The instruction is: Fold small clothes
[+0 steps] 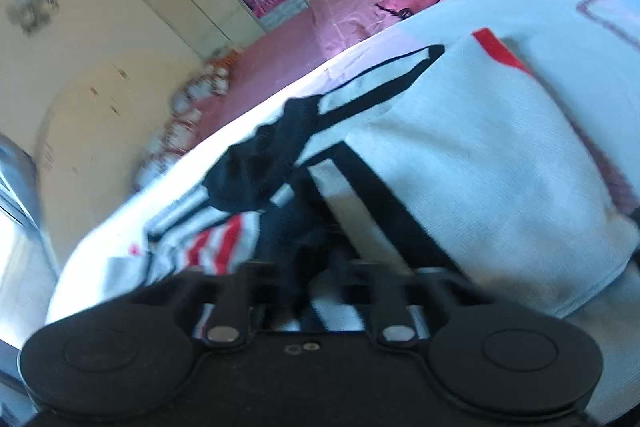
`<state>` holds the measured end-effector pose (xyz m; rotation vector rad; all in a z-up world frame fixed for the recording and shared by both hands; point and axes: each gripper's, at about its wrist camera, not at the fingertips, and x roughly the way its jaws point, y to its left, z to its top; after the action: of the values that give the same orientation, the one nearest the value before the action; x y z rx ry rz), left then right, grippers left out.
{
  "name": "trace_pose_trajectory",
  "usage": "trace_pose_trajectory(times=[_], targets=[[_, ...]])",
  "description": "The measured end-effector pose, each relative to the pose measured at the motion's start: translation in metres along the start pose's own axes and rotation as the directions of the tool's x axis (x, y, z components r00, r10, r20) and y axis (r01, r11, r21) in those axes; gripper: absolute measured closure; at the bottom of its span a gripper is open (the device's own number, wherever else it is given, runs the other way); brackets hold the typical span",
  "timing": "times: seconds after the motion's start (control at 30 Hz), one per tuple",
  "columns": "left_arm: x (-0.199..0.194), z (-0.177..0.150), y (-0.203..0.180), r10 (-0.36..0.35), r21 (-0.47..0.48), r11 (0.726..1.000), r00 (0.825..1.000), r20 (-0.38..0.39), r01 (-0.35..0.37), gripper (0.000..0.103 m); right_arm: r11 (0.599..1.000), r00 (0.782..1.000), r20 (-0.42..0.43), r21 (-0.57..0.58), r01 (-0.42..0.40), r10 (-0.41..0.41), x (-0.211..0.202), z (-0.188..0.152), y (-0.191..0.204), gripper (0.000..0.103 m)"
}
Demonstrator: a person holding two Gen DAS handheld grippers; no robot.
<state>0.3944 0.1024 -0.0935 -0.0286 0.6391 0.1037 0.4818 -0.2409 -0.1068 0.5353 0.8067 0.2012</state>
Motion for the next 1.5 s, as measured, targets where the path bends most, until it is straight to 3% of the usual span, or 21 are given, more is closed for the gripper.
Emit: trace_pose_trajectory(times=[0.2,0.37,0.67,0.7,0.77,0.87,0.93,1.03,1.27,1.5], targets=[[0.019,0.01,-0.003,-0.015,0.002,1.0,1.0,-0.008,0.015,0.071,0.995,0.987,0.16,-0.094,0.04,-0.025,-0.054,-0.002,0.003,0.096],[0.037,0.013,0.009,-0.061,-0.092,0.994,0.998,-0.014,0.06,0.07,0.987,0.985,0.15,-0.126,0.103,-0.084,-0.065,-0.014,-0.013,0.097],[0.047,0.014,0.003,-0.061,-0.086,0.995,0.998,-0.024,0.059,0.07,0.993,0.987,0.139,-0.083,0.088,-0.076,-0.062,-0.018,-0.026,0.096],[0.047,0.016,0.003,-0.058,-0.079,0.995,0.998,-0.026,0.056,0.07,0.995,0.988,0.142,-0.073,0.074,-0.063,-0.063,-0.018,-0.027,0.094],[0.048,0.018,-0.002,-0.045,-0.051,0.998,0.999,-0.029,0.044,0.07,0.997,0.987,0.151,-0.045,0.063,-0.055,-0.064,-0.016,-0.029,0.071],[0.048,0.018,-0.007,-0.031,-0.023,0.999,0.999,-0.026,0.03,0.07,0.999,0.994,0.109,0.018,0.027,-0.029,-0.052,-0.011,-0.038,0.065],[0.048,0.018,-0.007,-0.033,-0.028,0.999,0.999,-0.028,0.032,0.07,1.0,0.997,0.073,0.019,0.019,-0.021,-0.042,-0.01,-0.04,0.07],[0.049,0.018,-0.002,-0.046,-0.051,0.998,0.999,-0.03,0.044,0.07,0.999,0.998,0.059,-0.031,0.037,-0.035,-0.037,-0.013,-0.037,0.097],[0.051,0.016,-0.004,-0.042,-0.056,0.998,0.999,-0.027,0.04,0.07,0.996,0.99,0.137,-0.076,0.036,-0.025,-0.065,-0.014,-0.038,0.098],[0.052,0.018,-0.001,-0.049,-0.06,0.997,0.998,-0.037,0.046,0.069,0.988,0.99,0.089,-0.1,0.118,-0.109,-0.049,-0.022,-0.041,0.098]])
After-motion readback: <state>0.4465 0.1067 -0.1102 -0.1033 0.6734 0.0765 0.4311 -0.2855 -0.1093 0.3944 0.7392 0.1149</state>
